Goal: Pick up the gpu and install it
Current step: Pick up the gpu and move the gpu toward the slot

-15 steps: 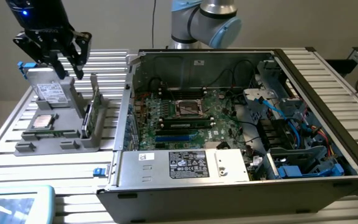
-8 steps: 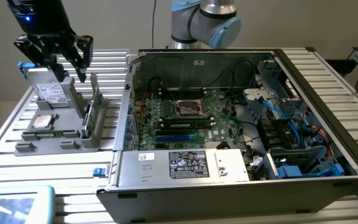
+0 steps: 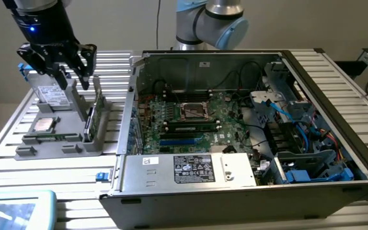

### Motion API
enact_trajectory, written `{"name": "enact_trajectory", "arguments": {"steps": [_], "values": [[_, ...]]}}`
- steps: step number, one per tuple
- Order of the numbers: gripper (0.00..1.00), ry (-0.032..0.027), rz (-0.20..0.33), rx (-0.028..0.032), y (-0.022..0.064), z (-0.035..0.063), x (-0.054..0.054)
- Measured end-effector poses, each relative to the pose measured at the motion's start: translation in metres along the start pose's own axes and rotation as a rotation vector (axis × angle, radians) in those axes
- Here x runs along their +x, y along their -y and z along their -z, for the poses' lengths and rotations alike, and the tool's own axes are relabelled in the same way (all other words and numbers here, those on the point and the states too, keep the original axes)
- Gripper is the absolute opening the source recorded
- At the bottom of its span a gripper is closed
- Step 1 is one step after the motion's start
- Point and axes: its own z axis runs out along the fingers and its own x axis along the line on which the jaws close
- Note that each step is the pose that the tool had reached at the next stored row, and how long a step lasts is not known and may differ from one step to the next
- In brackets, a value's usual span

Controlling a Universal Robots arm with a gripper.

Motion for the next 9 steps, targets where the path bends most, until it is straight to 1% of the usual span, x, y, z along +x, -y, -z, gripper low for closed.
{"name": "enact_trajectory", "arguments": {"steps": [2,4,5,7,9], "values": [[0.54,-0.0009,0.000,-0.0004,0.0002,-0.0036,0.000],[0.54,-0.0032,0.000,-0.0014,0.0003,-0.0068,-0.001],[0.54,-0.0052,0.001,-0.0033,0.0005,-0.0079,-0.001],[0.54,-0.0095,0.002,-0.0088,0.0012,-0.0099,-0.001],[0.54,-0.0112,0.003,-0.0094,0.0015,-0.0132,-0.002]]}}
